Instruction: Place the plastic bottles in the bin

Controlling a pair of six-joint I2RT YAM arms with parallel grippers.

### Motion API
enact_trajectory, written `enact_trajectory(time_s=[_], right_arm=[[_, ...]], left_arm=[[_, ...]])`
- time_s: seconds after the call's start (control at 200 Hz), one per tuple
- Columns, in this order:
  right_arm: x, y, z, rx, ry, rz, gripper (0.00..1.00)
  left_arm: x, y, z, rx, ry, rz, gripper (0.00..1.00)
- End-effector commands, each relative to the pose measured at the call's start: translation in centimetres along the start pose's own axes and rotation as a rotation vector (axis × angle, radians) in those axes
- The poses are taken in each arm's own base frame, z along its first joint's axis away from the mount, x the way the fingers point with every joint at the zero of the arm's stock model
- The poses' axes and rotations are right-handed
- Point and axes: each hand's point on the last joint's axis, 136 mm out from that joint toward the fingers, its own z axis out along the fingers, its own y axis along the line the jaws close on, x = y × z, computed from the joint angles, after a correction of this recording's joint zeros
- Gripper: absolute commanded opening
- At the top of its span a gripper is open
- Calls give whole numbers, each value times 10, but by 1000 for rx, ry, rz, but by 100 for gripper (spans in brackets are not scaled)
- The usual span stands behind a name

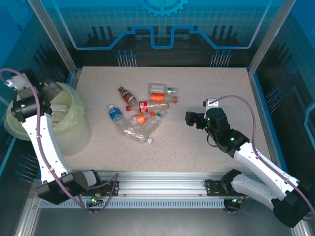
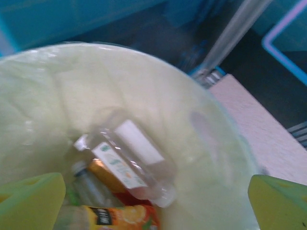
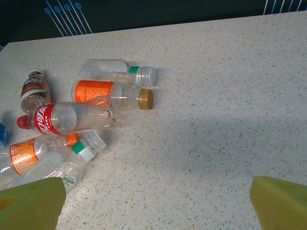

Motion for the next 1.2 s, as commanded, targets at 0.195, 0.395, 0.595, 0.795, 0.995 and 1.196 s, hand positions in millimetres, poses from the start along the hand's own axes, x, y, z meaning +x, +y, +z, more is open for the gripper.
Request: enact_trajectory(time_s=[0.195, 0.395, 0.595, 0.795, 0.995, 1.196], right_arm=[[8, -4, -1, -4, 29, 34, 100], [9, 0, -1, -25, 35, 23, 100], [11, 0, -1, -27, 39, 36, 100], [13, -2, -3, -25, 49, 36, 100], [12, -4, -6, -19, 38, 43, 100], [13, -5, -7, -15, 42, 47, 100]], left_arm=[[44, -100, -62, 327, -5, 113, 99], [109, -142, -85, 491, 96, 177, 99], [194, -170, -93, 575, 251, 183, 99], [258, -169, -70, 521, 383, 87, 99], [299, -160, -43, 420, 464, 38, 99], [335, -143, -17, 286, 537, -34, 99]])
